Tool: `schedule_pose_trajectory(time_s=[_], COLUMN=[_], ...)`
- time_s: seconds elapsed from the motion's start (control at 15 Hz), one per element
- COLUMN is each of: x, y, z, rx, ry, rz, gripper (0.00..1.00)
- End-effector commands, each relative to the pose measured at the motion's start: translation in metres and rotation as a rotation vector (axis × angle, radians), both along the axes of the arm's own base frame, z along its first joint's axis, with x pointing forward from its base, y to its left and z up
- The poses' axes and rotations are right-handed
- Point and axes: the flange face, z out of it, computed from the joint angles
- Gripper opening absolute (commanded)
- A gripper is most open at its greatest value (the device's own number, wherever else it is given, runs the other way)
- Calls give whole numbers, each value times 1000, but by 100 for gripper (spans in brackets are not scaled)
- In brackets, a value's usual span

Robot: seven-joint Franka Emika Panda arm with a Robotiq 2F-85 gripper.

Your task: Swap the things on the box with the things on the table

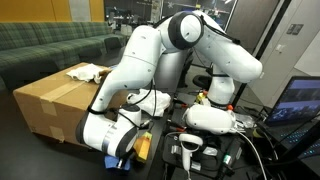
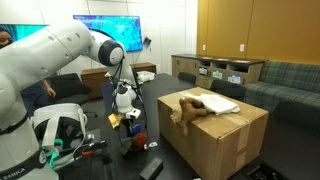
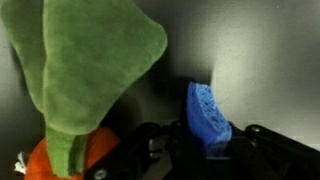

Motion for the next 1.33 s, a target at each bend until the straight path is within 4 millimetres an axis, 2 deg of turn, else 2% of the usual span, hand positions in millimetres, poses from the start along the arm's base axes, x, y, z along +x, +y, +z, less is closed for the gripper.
schedule_pose_trajectory(time_s=[0.0,0.27,0.6,0.93,1.07,1.27], x=[-11,-29,-42,-18,2,45], y=[5,13,25,23,16,-1], z=[25,71,169,262,294,330], rx=[-26,-63,-120,-77,-50,-13], ry=[2,-18,-115,-225,-264,-311], rz=[34,84,124,101,69,14], gripper=[3,3,3,3,3,3])
